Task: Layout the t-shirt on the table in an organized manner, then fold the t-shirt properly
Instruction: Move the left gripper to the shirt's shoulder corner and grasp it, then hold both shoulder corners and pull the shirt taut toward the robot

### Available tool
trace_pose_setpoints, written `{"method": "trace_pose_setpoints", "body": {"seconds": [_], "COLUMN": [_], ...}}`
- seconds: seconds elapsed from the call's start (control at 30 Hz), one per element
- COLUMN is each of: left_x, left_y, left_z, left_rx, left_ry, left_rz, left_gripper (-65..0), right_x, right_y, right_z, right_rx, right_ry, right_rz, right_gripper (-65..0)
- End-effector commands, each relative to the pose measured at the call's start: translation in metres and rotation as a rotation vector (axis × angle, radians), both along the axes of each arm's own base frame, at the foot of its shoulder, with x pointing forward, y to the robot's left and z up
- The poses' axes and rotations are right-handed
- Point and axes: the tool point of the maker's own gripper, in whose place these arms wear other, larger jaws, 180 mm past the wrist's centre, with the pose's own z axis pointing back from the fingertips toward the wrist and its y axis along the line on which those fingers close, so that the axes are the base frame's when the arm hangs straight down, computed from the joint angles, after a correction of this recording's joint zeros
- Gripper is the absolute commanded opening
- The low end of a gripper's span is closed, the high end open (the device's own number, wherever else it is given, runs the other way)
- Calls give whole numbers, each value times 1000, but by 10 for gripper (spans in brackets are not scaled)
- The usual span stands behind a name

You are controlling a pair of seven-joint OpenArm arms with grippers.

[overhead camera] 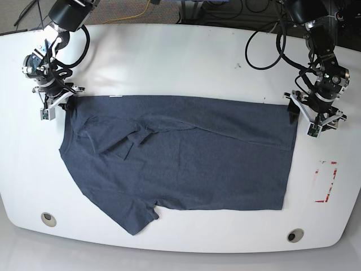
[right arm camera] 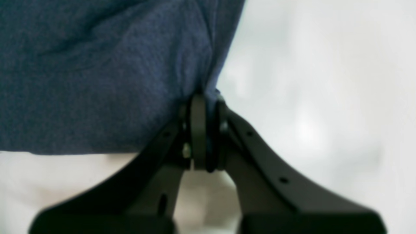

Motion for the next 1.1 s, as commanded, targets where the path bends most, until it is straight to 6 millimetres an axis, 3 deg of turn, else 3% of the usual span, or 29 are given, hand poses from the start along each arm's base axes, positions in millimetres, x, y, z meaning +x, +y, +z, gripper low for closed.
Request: {"method": "trace_pose_setpoints", "body": {"seconds": [0.0,0.07,1.07], "left_x": [6,5,1], "left_y": [3,4,5], "left_z": [8,4,-53], "left_rx": [-1,-6,-106], "left_ry": [-33,-23,118], "left_rz": [-1,3,39], "left_gripper": [-126,-102,-110], "right_x": [-4,-4,-4], "right_y": [-8,-8,-8], "right_z": [0,0,1], "right_rx": [-35,-35,-33], "right_ry": [36,36,34], "right_rz": [4,4,3], "right_gripper": [-650,-650,-650]}}
